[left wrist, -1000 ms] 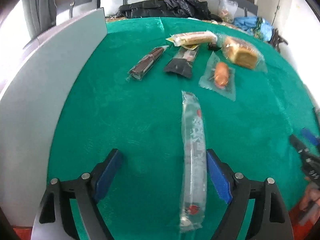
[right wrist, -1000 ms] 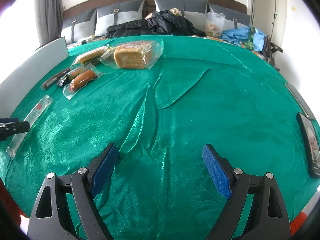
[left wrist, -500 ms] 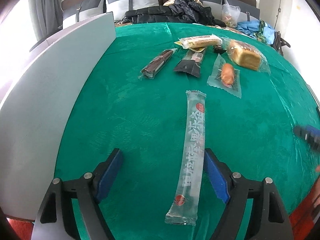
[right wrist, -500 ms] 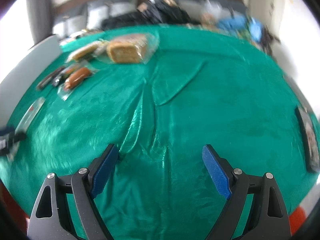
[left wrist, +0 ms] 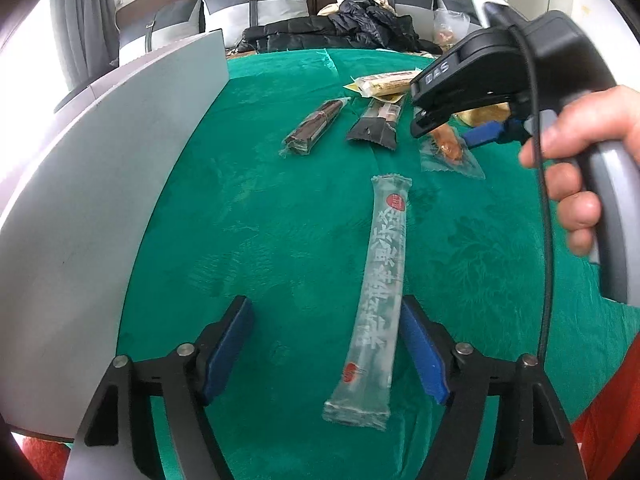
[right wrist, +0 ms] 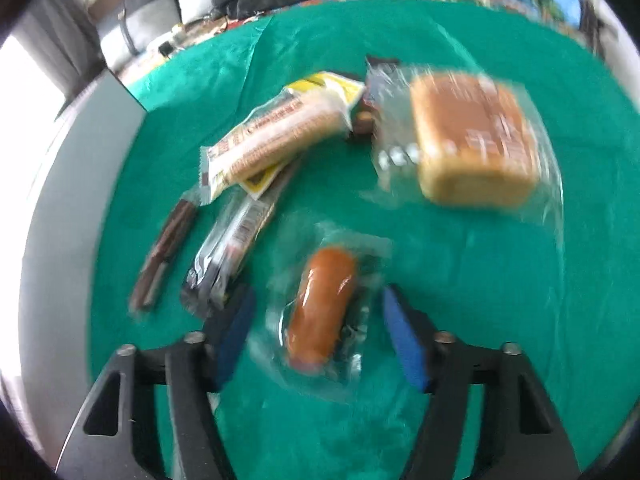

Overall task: Organize snacks
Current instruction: 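Grasp the clear stick packet with the left tool while the right tool reaches the sausage packet, then close the right tool on the clear sausage packet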

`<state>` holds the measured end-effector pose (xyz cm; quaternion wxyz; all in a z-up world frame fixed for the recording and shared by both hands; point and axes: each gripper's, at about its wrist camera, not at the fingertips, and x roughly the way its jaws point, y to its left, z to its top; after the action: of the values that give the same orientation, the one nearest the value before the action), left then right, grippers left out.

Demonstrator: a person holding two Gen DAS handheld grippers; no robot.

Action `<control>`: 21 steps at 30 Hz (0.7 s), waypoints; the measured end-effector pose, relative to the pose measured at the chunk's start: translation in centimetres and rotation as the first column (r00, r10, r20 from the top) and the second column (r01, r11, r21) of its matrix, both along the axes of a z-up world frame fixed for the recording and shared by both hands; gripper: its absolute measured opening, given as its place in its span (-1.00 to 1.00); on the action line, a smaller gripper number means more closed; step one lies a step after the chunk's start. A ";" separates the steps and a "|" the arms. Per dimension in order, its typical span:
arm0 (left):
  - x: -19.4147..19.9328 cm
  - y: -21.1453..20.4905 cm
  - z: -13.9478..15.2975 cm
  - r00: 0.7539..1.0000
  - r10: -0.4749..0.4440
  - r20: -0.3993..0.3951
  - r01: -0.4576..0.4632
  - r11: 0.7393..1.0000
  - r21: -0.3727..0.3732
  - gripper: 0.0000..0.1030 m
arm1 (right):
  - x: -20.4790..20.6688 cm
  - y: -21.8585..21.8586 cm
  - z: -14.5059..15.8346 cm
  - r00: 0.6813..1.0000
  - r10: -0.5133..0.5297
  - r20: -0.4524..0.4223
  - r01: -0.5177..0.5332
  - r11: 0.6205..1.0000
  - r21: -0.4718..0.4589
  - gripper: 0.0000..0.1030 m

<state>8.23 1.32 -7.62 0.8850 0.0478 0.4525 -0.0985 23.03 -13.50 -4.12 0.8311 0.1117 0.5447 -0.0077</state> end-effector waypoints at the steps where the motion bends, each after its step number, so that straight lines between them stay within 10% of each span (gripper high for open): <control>1: 0.0 0.0 0.0 1.000 -0.004 0.002 0.004 1.000 -0.001 0.31 | 0.2 0.4 0.0 1.000 0.014 0.002 -0.014 1.000 -0.026 0.09; 11: 0.2 -1.4 0.3 0.998 -0.064 0.017 0.064 0.998 -0.012 0.01 | -6.2 -1.9 0.1 0.961 0.275 0.012 -0.274 0.960 -0.059 -0.06; 14: 0.5 -2.0 0.3 0.997 -0.078 0.017 0.078 0.997 -0.009 -0.12 | -8.9 -4.3 0.1 0.960 0.280 0.000 -0.279 0.958 -0.063 -0.06; 16: 0.6 -2.5 0.4 0.994 -0.107 0.011 0.107 0.994 -0.012 -0.63 | -10.0 -5.6 0.1 0.966 0.260 -0.002 -0.259 0.964 -0.056 -0.06; 21: 0.3 -2.0 0.6 0.996 -0.088 -0.006 0.088 0.994 -0.058 -0.66 | -10.7 -7.4 0.1 0.984 0.176 -0.009 -0.177 0.984 -0.023 0.29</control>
<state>8.52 -0.64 -6.99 0.8788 0.0416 0.4509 -0.1506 12.31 -20.87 -4.03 0.8279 0.0532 0.5552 0.0592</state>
